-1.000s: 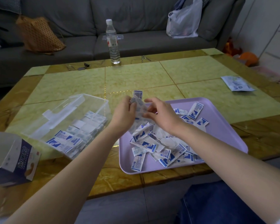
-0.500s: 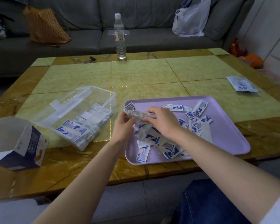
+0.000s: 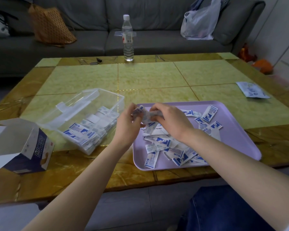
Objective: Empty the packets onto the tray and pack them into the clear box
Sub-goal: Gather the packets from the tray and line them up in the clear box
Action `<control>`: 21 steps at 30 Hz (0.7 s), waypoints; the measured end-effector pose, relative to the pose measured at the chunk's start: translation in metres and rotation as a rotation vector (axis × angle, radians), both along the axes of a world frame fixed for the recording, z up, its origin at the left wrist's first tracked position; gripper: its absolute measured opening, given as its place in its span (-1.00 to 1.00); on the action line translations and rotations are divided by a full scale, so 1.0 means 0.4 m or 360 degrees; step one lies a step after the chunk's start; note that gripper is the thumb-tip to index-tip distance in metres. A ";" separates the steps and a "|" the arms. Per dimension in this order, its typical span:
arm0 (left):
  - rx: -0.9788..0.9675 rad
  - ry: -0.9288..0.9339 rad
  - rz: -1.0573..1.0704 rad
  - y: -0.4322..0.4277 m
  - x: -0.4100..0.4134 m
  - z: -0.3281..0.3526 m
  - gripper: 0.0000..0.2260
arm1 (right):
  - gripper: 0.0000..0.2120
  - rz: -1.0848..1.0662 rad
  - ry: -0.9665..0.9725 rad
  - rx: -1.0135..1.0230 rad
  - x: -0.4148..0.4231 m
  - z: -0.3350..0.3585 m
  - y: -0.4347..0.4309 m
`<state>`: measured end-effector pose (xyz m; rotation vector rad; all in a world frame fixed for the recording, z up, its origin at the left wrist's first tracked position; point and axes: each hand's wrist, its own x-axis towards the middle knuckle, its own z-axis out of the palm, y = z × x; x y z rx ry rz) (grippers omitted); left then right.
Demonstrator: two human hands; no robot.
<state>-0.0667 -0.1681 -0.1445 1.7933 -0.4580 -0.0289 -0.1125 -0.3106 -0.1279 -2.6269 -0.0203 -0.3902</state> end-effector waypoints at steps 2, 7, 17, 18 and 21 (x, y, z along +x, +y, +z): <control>-0.0088 0.0180 -0.0065 -0.001 -0.016 -0.016 -0.80 | -0.83 0.0069 0.0123 0.0039 -0.011 -0.021 -0.004; 0.0236 0.0036 -0.0130 0.001 -0.032 -0.062 -0.95 | -0.93 0.0047 0.0387 -0.0018 -0.041 -0.049 -0.022; 0.0464 -0.0198 -0.0102 -0.003 -0.028 -0.055 -0.74 | -0.83 0.0001 0.0290 -0.0122 -0.048 -0.055 -0.041; 0.0385 -0.0161 -0.0097 -0.005 -0.027 -0.050 -0.79 | -0.83 -0.0016 0.0221 -0.0089 -0.045 -0.050 -0.042; 0.0268 -0.0117 -0.0076 0.000 -0.024 -0.052 -0.90 | -0.86 -0.0032 0.0103 -0.0085 -0.044 -0.045 -0.040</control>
